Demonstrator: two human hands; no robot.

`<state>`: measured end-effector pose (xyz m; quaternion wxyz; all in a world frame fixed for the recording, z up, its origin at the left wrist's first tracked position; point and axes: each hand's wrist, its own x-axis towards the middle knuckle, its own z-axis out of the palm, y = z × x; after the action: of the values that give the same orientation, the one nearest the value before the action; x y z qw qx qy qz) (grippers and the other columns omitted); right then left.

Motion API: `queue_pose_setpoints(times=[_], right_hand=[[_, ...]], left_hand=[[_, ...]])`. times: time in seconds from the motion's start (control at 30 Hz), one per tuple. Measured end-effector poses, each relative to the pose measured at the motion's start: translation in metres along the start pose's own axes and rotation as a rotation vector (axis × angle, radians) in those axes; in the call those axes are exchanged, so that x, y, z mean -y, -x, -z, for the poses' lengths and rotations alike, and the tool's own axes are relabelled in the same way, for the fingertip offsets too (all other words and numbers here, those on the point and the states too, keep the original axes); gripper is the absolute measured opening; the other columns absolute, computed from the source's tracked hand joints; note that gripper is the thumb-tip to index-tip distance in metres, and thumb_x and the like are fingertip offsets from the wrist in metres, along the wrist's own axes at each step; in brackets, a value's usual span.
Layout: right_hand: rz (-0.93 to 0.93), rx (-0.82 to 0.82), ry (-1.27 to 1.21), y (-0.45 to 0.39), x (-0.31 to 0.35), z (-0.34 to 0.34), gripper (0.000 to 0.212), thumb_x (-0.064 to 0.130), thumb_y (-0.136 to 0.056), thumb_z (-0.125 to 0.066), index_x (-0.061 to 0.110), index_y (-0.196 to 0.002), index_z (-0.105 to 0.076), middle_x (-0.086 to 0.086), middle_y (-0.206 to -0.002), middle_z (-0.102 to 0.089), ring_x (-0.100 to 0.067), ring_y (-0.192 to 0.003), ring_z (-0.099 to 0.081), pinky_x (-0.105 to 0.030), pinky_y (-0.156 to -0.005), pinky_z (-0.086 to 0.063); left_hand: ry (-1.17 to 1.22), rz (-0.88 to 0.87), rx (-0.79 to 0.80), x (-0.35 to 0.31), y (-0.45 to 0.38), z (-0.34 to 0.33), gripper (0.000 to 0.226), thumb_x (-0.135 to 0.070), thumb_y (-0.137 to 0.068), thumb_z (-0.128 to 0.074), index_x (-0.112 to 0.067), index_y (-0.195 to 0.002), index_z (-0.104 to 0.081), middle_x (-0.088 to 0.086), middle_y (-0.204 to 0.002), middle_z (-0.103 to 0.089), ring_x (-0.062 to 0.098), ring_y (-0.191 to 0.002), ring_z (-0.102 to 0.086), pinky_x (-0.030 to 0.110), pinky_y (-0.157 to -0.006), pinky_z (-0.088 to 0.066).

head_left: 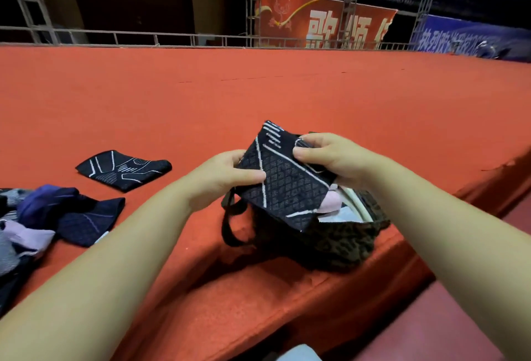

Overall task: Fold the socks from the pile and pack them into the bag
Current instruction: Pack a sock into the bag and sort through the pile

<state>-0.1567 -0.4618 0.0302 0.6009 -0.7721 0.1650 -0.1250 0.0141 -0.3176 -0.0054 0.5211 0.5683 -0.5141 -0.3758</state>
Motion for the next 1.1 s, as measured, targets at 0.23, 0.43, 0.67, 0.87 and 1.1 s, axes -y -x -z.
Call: queue_pose_setpoints(times=[0.23, 0.43, 0.67, 0.87, 1.1], right_hand=[[-0.233, -0.011, -0.189, 0.018, -0.012, 0.037, 0.046, 0.036, -0.078, -0.061, 0.003, -0.11, -0.058, -0.013, -0.091, -0.071, -0.022, -0.075, -0.069, -0.036, -0.072, -0.057], [-0.341, 0.145, -0.302, 0.022, -0.017, 0.032, 0.034, 0.034, -0.079, -0.053, 0.008, -0.1, -0.06, -0.01, -0.083, -0.072, -0.022, -0.073, -0.07, -0.032, -0.065, -0.058], [-0.1, -0.167, 0.017, 0.024, -0.021, 0.048, 0.053, 0.062, -0.076, -0.056, 0.014, -0.098, -0.065, -0.001, -0.099, -0.069, -0.019, -0.095, -0.063, -0.037, -0.089, -0.047], [-0.14, -0.217, 0.093, 0.038, -0.031, 0.055, 0.009, 0.007, -0.086, -0.064, 0.011, -0.088, -0.056, -0.011, -0.083, -0.062, -0.02, -0.073, -0.063, -0.036, -0.069, -0.055], [-0.417, -0.206, 0.034, 0.052, -0.055, 0.063, 0.016, -0.003, -0.091, -0.052, 0.008, -0.082, -0.055, -0.003, -0.058, -0.063, -0.009, -0.046, -0.061, -0.018, -0.041, -0.048]], left_hand=[[-0.065, -0.167, -0.089, -0.01, -0.023, -0.048, 0.039, -0.023, -0.062, -0.077, -0.03, -0.099, -0.067, -0.014, -0.092, -0.072, 0.001, -0.086, -0.066, 0.023, -0.082, -0.05], [-0.157, -0.41, -0.225, -0.014, -0.028, -0.055, 0.023, -0.002, -0.066, -0.075, -0.015, -0.081, -0.063, -0.016, -0.126, -0.051, -0.016, -0.114, -0.047, 0.001, -0.087, -0.035], [-0.059, -0.389, -0.475, -0.009, -0.044, -0.064, 0.023, 0.0, -0.078, -0.07, -0.018, -0.077, -0.057, -0.006, -0.072, -0.056, 0.0, -0.062, -0.053, 0.016, -0.062, -0.045], [-0.052, -0.233, -0.562, 0.011, -0.047, -0.094, 0.029, -0.034, -0.07, -0.071, -0.037, -0.08, -0.044, -0.006, -0.084, -0.057, 0.013, -0.078, -0.059, 0.033, -0.074, -0.053], [-1.087, 0.04, 0.146, 0.031, -0.007, -0.078, 0.064, -0.078, -0.066, -0.054, -0.033, -0.112, -0.049, -0.015, -0.117, -0.056, 0.014, -0.124, -0.042, 0.052, -0.113, -0.02]])
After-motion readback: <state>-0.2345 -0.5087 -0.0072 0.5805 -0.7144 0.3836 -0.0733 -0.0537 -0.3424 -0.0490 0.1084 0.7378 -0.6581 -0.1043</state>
